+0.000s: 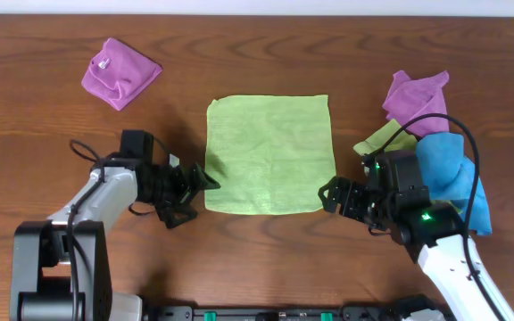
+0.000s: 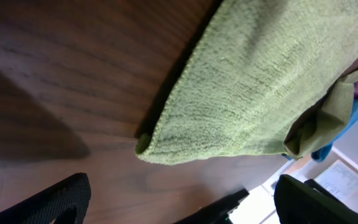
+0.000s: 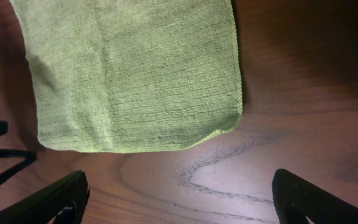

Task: Fold the cloth
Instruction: 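Lower both grippers to the cloth's near corners and grasp them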

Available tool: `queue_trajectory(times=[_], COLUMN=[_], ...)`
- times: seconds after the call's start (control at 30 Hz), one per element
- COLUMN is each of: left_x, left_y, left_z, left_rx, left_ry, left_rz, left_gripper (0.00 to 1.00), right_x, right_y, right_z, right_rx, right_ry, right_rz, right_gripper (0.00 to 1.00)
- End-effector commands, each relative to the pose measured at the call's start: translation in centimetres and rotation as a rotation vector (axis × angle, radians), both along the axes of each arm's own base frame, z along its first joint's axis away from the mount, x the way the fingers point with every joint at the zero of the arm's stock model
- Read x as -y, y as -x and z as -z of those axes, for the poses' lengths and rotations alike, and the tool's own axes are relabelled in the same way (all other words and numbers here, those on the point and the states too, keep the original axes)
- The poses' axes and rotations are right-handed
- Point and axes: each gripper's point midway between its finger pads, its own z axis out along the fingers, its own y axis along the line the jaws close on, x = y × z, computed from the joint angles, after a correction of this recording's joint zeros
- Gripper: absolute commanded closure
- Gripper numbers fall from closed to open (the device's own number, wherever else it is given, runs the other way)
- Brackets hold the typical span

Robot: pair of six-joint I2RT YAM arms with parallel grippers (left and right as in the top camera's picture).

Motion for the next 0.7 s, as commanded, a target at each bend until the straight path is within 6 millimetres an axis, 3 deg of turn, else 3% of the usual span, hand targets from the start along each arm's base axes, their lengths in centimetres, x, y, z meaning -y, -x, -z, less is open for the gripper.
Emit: queue_trajectory(times=[0.0,0.4,0.67], left_x=[0.2,1.7,2.1], left_y=[0.5,-0.4,-0.2], left_z=[0.5,1.4,3.2], left_rx=[-0.041,-0.006,0.003], left_ry=[0.013,-0.022,-0.12], left_rz=[-0.028,-0.048,-0.014], left_gripper=[0.03,0.01,0.29], right_x=[0.1,0.1,0.0], right_y=[0.0,0.0,0.0], right_z=[-0.1,-0.1,-0.1], right_rx=[-0.001,-0.011,-0.013], right_ry=[-0.01,-0.021,-0.026], right_rz=[0.017,0.038,0.035], right_gripper=[0.05,0.05,0.05])
